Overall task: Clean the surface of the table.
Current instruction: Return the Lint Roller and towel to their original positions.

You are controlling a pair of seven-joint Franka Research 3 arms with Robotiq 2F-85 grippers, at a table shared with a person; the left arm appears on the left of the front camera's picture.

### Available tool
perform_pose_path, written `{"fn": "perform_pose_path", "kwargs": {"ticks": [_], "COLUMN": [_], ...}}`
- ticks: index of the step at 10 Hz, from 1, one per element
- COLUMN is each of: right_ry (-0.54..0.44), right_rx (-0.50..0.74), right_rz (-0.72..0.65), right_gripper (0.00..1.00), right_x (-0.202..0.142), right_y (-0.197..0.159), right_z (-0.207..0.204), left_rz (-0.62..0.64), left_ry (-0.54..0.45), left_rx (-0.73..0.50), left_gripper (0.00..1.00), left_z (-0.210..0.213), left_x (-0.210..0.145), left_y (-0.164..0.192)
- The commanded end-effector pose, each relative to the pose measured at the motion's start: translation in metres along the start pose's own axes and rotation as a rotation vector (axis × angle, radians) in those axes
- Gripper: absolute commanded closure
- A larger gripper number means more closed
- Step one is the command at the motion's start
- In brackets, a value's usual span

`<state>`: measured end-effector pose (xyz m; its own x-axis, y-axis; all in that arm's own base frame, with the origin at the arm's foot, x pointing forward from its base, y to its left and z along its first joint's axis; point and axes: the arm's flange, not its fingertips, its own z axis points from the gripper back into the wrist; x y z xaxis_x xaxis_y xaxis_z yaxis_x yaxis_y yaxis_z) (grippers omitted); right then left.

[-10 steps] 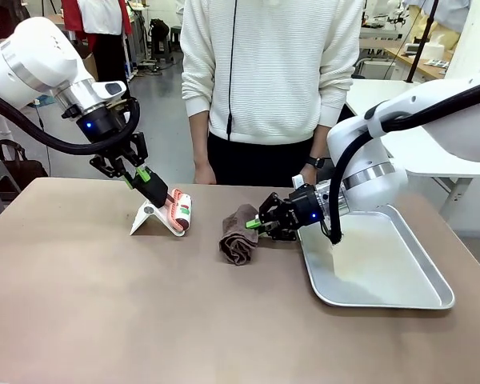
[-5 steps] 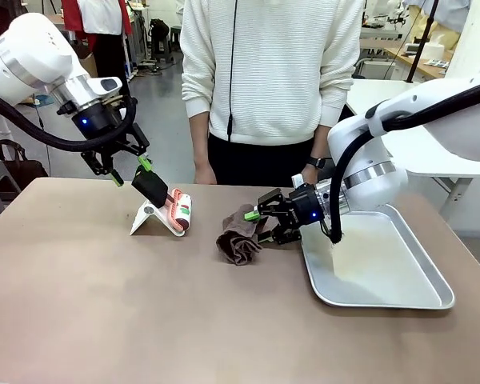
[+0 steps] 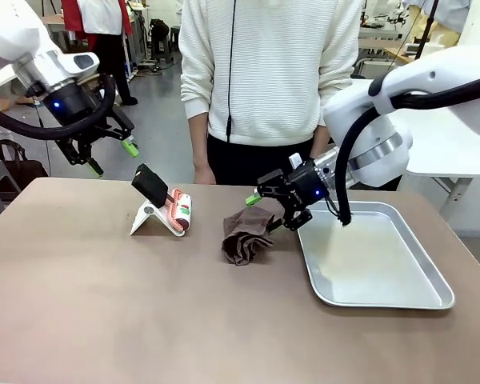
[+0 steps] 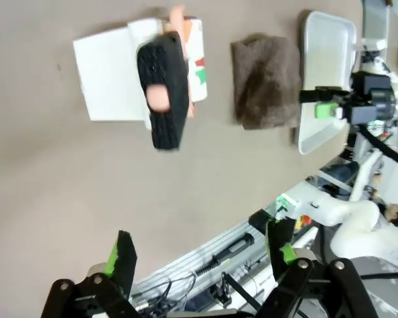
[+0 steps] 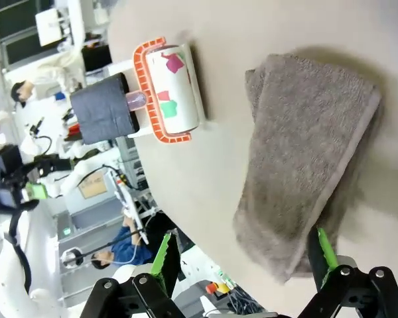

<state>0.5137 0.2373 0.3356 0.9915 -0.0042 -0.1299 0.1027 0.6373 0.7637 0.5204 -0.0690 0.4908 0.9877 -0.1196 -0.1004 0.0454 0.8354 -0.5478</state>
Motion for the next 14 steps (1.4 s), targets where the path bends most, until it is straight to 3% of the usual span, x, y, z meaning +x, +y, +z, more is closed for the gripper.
{"fn": "perform_pose_path", "kwargs": {"ticks": [1,4,5,7,10,11,13,14], "right_ry": [-0.018,-0.070,-0.057,-0.034,-0.058,-0.048,-0.105,-0.108], "right_rx": [-0.088,-0.005,0.060,0.267,0.601,0.661,0.722,0.723], "right_rz": [-0.044,-0.031,-0.027,0.002,0.065,0.077,0.082,0.098], "right_gripper": [0.00,0.00,0.00,0.00,0.00,0.00,0.00,0.00], "right_x": [-0.017,-0.062,-0.078,-0.112,-0.162,-0.172,-0.182,-0.186], "right_y": [0.011,0.003,-0.009,-0.047,-0.114,-0.134,-0.159,-0.167], "right_z": [0.024,0.085,0.106,0.140,0.185,0.195,0.208,0.206], "left_rz": [-0.064,-0.215,-0.298,-0.287,-0.187,-0.156,0.085,0.156], "left_ry": [-0.023,0.013,0.050,-0.021,-0.235,-0.347,-0.575,-0.617], "left_rx": [-0.054,-0.178,-0.229,-0.346,-0.578,-0.676,-0.738,-0.740], "left_gripper": [0.00,0.00,0.00,0.00,0.00,0.00,0.00,0.00], "left_z": [0.006,0.026,0.023,0.013,0.001,0.002,-0.001,-0.005], "left_x": [-0.051,-0.138,-0.165,-0.194,-0.216,-0.216,-0.203,-0.190], "left_y": [0.005,0.015,0.023,0.046,0.088,0.101,0.120,0.127]}}
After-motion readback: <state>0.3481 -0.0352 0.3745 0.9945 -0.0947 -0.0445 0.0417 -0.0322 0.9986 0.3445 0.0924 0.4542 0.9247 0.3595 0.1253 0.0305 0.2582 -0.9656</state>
